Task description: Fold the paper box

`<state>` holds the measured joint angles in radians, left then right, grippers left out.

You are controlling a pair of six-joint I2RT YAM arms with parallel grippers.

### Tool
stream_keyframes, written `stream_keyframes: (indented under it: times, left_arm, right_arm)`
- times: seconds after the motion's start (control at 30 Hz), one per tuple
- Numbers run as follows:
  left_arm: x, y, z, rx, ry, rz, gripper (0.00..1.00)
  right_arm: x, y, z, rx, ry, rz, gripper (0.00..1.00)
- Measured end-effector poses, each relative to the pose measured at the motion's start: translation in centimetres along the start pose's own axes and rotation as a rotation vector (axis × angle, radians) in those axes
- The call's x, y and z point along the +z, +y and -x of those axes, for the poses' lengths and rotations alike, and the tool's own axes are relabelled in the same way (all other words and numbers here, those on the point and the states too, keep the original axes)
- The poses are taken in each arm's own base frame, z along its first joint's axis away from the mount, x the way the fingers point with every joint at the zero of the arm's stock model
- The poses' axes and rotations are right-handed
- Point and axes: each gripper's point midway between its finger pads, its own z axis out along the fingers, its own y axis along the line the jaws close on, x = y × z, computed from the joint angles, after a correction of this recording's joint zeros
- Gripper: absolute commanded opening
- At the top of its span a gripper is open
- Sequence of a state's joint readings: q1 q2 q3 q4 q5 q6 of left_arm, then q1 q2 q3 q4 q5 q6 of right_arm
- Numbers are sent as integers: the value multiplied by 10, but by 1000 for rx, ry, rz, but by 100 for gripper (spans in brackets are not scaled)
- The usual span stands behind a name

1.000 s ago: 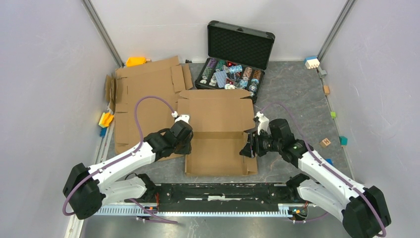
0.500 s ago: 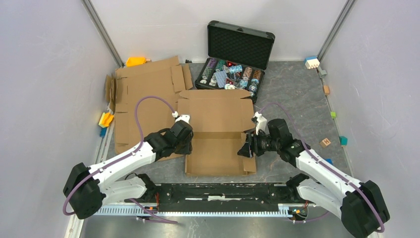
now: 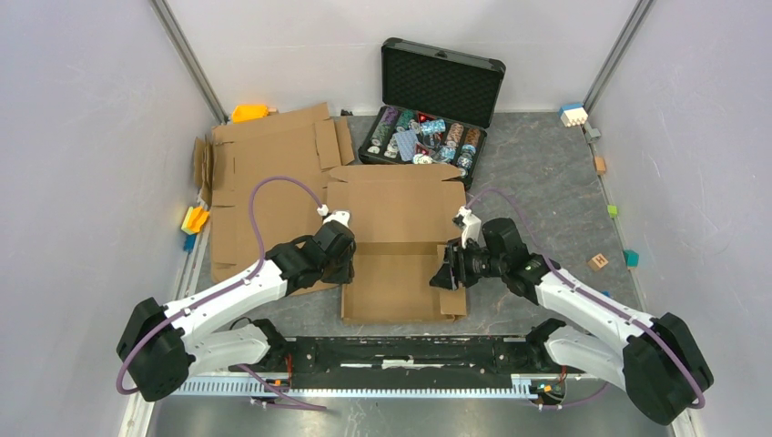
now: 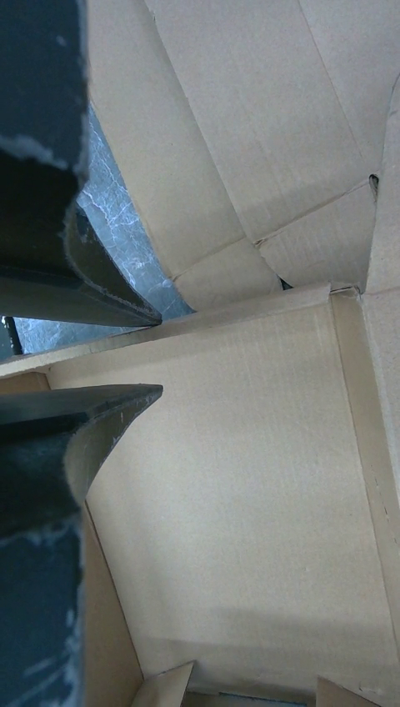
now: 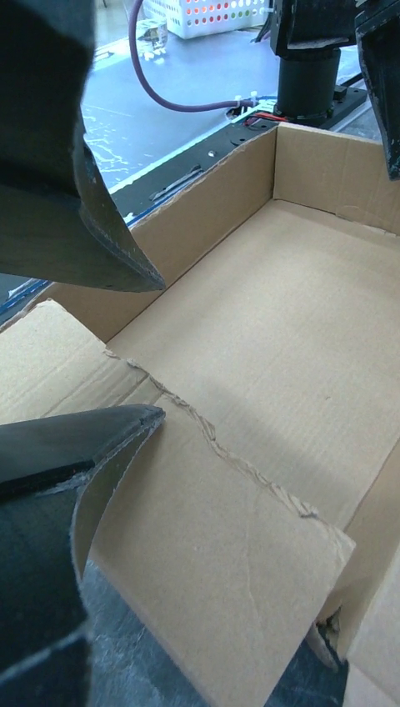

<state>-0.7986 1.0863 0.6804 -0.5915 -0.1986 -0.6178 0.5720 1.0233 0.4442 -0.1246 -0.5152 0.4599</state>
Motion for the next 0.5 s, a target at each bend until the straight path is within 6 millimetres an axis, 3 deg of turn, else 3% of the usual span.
stream_keyframes:
  times: [0.3, 0.5]
  left_arm:
    - [0, -1, 1, -1, -3, -6, 38]
    - [1, -6, 3, -4, -9, -27, 38]
  right_arm:
    - [7, 9, -2, -23, 25, -4, 59]
    - [-1, -3, 6, -72, 29, -111, 58]
